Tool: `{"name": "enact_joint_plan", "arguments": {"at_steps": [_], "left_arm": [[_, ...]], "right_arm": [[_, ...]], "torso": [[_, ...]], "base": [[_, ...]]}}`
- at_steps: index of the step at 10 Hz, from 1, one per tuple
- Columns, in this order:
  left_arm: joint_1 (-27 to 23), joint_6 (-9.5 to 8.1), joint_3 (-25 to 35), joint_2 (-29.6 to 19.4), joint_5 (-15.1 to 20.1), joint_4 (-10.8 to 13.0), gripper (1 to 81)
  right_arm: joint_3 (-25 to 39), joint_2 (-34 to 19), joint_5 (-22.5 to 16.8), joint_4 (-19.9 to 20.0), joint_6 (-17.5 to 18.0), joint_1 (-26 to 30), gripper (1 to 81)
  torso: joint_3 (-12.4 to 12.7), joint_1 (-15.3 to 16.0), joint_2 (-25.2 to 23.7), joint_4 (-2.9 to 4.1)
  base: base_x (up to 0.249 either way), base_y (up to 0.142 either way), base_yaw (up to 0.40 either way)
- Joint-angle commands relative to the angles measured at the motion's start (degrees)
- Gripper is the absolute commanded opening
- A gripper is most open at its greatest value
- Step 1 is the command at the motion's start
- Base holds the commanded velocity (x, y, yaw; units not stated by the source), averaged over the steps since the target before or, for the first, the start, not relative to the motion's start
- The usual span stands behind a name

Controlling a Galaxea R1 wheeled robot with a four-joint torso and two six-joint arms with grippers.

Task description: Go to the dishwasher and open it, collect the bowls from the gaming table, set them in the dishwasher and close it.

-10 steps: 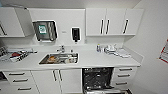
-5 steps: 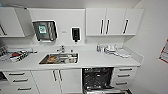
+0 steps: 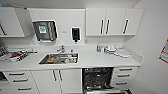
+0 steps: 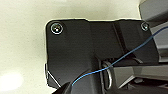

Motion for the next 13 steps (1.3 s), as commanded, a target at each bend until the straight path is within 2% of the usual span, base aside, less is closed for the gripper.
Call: {"name": "enact_joint_plan", "arguments": {"at_steps": [1, 6, 11, 13], "left_arm": [[-1.80, 0.49, 0.26, -0.55, 2.39, 0.42, 81.1], [-1.80, 0.49, 0.26, -0.64, 2.39, 0.42, 81.1], [-1.72, 0.84, -0.01, -0.72, 2.22, 0.60, 81.1], [-1.80, 1.01, -0.01, -0.90, 2.13, 0.60, 81.1]], "right_arm": [[0.31, -0.11, -3.17, 0.61, -0.35, 2.37, 81.1], [-0.04, -0.11, -3.26, 0.52, -0.35, 2.20, 81.1], [-0.04, 0.15, -3.43, 0.61, -0.26, 2.37, 81.1], [-0.04, 0.24, -5.28, 0.26, -0.35, 2.72, 81.1]], "torso": [[0.00, 0.00, 0.00, 0.00], [0.00, 0.00, 0.00, 0.00], [0.00, -0.05, 0.00, 0.00], [0.00, -0.05, 0.00, -0.02]], "base": [[0.000, 0.000, 0.000], [0.000, 0.000, 0.000], [0.000, 0.000, 0.329], [0.000, 0.000, 0.367]]}}
